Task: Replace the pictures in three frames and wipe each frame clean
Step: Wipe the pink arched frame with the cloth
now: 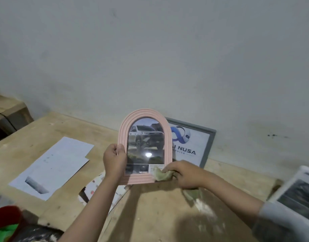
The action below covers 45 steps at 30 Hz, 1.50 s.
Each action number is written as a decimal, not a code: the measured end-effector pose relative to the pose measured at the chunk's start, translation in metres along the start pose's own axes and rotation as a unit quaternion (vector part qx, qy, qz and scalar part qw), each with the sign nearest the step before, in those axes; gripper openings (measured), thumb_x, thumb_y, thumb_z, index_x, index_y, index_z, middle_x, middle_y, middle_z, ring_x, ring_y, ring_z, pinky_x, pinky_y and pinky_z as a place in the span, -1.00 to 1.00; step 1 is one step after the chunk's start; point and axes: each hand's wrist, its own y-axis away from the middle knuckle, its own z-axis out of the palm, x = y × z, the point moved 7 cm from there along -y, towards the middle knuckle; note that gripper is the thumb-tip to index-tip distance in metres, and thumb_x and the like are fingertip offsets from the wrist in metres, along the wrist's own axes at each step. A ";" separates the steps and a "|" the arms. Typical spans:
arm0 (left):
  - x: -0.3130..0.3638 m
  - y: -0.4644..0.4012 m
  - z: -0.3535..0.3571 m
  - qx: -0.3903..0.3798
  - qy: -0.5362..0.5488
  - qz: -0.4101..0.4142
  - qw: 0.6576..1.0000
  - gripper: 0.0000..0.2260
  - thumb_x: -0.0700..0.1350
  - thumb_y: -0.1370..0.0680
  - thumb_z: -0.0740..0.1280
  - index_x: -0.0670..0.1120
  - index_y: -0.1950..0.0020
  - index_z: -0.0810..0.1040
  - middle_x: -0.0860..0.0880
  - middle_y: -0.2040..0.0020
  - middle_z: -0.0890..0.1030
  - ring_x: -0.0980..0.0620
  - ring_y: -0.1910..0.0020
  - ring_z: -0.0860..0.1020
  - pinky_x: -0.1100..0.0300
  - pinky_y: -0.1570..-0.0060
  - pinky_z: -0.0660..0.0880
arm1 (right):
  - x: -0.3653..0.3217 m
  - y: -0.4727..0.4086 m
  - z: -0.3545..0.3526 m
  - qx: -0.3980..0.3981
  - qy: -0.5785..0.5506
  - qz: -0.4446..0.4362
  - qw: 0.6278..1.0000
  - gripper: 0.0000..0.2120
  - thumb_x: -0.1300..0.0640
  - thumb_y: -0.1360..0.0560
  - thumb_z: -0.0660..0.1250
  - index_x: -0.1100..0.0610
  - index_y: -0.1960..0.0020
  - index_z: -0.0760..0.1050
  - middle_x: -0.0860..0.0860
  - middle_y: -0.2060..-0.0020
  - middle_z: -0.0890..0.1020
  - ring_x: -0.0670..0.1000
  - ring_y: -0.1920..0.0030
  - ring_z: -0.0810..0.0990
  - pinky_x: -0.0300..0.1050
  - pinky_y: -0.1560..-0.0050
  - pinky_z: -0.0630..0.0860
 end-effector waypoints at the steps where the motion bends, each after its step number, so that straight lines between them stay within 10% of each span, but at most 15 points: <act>1: 0.003 0.011 0.009 -0.001 -0.003 0.006 1.000 -0.71 -0.12 -0.58 0.17 -0.24 0.29 0.31 -0.14 0.38 0.30 -0.04 0.41 0.29 0.09 0.38 0.24 | 0.006 0.013 -0.013 -0.005 -0.029 0.014 0.999 -0.54 0.33 -0.44 0.17 0.00 -0.25 0.52 -0.04 -0.21 0.57 -0.03 -0.21 0.51 -0.14 -0.23 0.43; 8: 0.027 0.062 0.056 -0.044 -0.005 0.048 0.998 -0.73 -0.16 -0.58 0.19 -0.24 0.30 0.34 -0.14 0.39 0.32 -0.04 0.40 0.31 0.07 0.35 0.24 | 0.017 0.046 -0.120 0.308 0.185 -0.066 0.931 -0.46 0.39 -0.33 0.26 0.09 -0.28 0.52 0.07 -0.23 0.56 0.17 -0.12 0.57 0.02 0.08 0.59; 15: 0.031 0.077 0.074 -0.021 0.026 0.019 0.999 -0.72 -0.17 -0.58 0.17 -0.15 0.34 0.29 -0.08 0.41 0.27 -0.03 0.41 0.25 0.10 0.35 0.20 | 0.044 0.070 -0.068 0.319 0.338 -0.115 0.878 -0.62 0.33 -0.37 0.36 0.23 -0.19 0.55 0.18 -0.15 0.60 0.21 -0.13 0.58 0.03 -0.02 0.58; 20: 0.034 0.079 0.080 -0.011 0.014 0.018 1.000 -0.76 -0.18 -0.59 0.17 -0.22 0.26 0.38 -0.08 0.39 0.32 -0.01 0.41 0.28 0.14 0.36 0.24 | 0.055 0.100 -0.014 0.198 0.191 -0.066 0.959 -0.44 0.37 -0.29 0.38 0.06 -0.26 0.49 0.07 -0.21 0.57 0.17 -0.04 0.58 0.00 0.29 0.58; 25: 0.038 0.080 0.091 -0.037 -0.034 0.060 0.997 -0.74 -0.18 -0.59 0.18 -0.19 0.30 0.37 -0.06 0.43 0.33 -0.03 0.45 0.30 0.15 0.41 0.21 | 0.069 0.102 -0.028 0.032 -0.063 0.033 0.997 -0.49 0.39 -0.47 0.16 -0.05 -0.29 0.49 -0.03 -0.26 0.53 -0.07 -0.11 0.54 -0.21 -0.12 0.49; 32: 0.042 0.087 0.113 -0.094 -0.025 0.046 0.994 -0.73 -0.18 -0.58 0.19 -0.17 0.32 0.38 -0.06 0.44 0.34 -0.03 0.44 0.32 0.12 0.38 0.26 | 0.074 0.075 -0.129 0.320 0.017 -0.012 0.947 -0.36 0.47 -0.35 0.14 0.11 -0.39 0.39 0.07 -0.36 0.43 0.12 -0.34 0.41 -0.05 -0.27 0.42; 38: 0.047 0.079 0.118 -0.101 0.028 0.000 0.995 -0.69 -0.12 -0.58 0.19 -0.13 0.36 0.35 -0.06 0.45 0.30 -0.05 0.43 0.33 0.01 0.42 0.39 | 0.066 0.059 -0.077 0.281 0.269 -0.058 0.919 -0.06 0.57 -0.01 0.35 0.24 -0.38 0.30 0.27 -0.34 0.41 0.36 -0.31 0.39 0.27 -0.22 0.39; 45: 0.054 0.070 0.109 -0.073 0.020 0.011 0.997 -0.69 -0.17 -0.60 0.18 -0.15 0.36 0.34 -0.05 0.45 0.28 0.00 0.44 0.26 0.17 0.39 0.22 | 0.049 0.092 0.000 0.190 0.164 -0.149 0.956 -0.17 0.47 -0.28 0.37 0.04 -0.46 0.21 0.10 -0.42 0.32 0.15 -0.40 0.34 0.17 -0.26 0.45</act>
